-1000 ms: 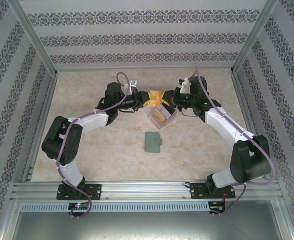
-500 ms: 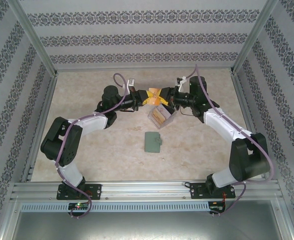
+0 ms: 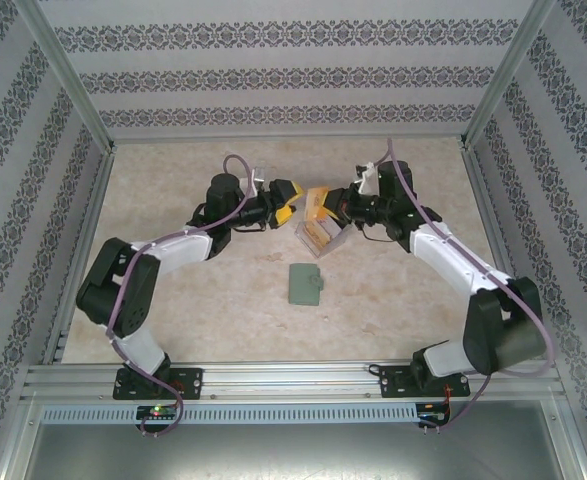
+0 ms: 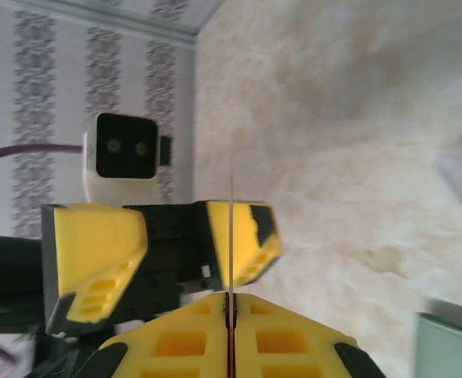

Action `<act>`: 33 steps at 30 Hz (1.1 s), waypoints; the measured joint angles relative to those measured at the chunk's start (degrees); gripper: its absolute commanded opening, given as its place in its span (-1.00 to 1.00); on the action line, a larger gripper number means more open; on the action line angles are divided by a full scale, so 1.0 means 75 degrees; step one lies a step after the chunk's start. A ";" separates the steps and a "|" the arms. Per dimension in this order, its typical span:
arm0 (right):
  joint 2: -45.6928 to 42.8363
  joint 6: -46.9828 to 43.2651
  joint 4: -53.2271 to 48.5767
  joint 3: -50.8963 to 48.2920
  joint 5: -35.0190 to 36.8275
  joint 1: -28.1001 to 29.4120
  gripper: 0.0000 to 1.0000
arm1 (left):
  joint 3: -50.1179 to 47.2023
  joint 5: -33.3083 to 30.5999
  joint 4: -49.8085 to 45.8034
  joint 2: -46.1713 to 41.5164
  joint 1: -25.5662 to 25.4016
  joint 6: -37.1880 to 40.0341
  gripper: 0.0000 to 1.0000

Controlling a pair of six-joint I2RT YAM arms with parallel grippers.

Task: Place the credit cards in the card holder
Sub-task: Open the card holder at the center of the table.

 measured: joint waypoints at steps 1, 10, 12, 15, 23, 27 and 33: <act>-0.0221 -0.0423 -0.0562 0.0000 0.0501 0.0169 -0.84 | 0.0006 -0.0318 -0.0854 -0.0256 -0.0032 0.0417 0.64; -0.0213 -0.1609 -0.2294 -0.0490 0.2503 0.2084 -0.83 | -0.0428 -0.2381 -0.4774 -0.1818 -0.0592 0.2264 0.73; 0.0090 -0.1612 -0.2358 -0.0609 0.2699 0.2331 -0.83 | -0.0551 -0.2693 -0.5257 -0.1818 -0.0772 0.2448 0.73; 0.0423 -0.1580 -0.2247 -0.0807 0.2780 0.2439 -0.82 | -0.0571 -0.2908 -0.5662 -0.1818 -0.1011 0.2617 0.74; 0.0664 -0.1588 -0.2253 -0.1049 0.3226 0.2419 -0.80 | -0.0391 -0.3448 -0.6231 -0.1763 -0.1585 0.2903 0.75; 0.0393 -0.1603 -0.2276 -0.1413 0.3293 0.2174 -0.79 | -0.0146 -0.3722 -0.6490 -0.1597 -0.1795 0.3037 0.75; -0.0172 -0.1647 -0.2340 -0.1877 0.3311 0.1626 -0.77 | 0.0726 -0.4185 -0.7204 -0.0982 -0.2209 0.3381 0.83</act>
